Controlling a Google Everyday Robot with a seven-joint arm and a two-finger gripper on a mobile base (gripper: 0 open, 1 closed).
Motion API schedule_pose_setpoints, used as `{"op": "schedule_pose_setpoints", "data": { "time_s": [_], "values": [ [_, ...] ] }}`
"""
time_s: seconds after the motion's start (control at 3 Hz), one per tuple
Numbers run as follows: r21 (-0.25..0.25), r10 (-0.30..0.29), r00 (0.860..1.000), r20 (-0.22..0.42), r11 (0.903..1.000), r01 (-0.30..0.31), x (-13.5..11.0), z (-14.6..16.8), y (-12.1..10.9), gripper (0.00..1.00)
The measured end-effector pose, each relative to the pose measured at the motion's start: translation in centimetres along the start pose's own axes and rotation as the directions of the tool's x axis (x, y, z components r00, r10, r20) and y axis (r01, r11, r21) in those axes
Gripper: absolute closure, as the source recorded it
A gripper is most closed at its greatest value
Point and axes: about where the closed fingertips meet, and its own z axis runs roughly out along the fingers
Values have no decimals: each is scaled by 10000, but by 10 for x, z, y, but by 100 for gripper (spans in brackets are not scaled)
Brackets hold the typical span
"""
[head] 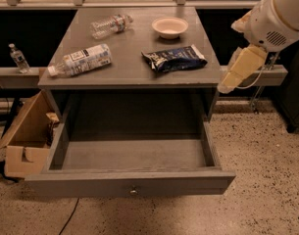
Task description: Place blue chip bag into top drawer
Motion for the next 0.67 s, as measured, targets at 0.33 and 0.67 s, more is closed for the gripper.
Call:
{"op": "schedule_pose_setpoints", "data": {
  "time_s": [0.33,0.67],
  "values": [
    [109,-152,9996,237,9998,149,-5,18,-15,0],
    [141,-382,9985,387,9992,377,-17,46,-40,0]
  ]
}}
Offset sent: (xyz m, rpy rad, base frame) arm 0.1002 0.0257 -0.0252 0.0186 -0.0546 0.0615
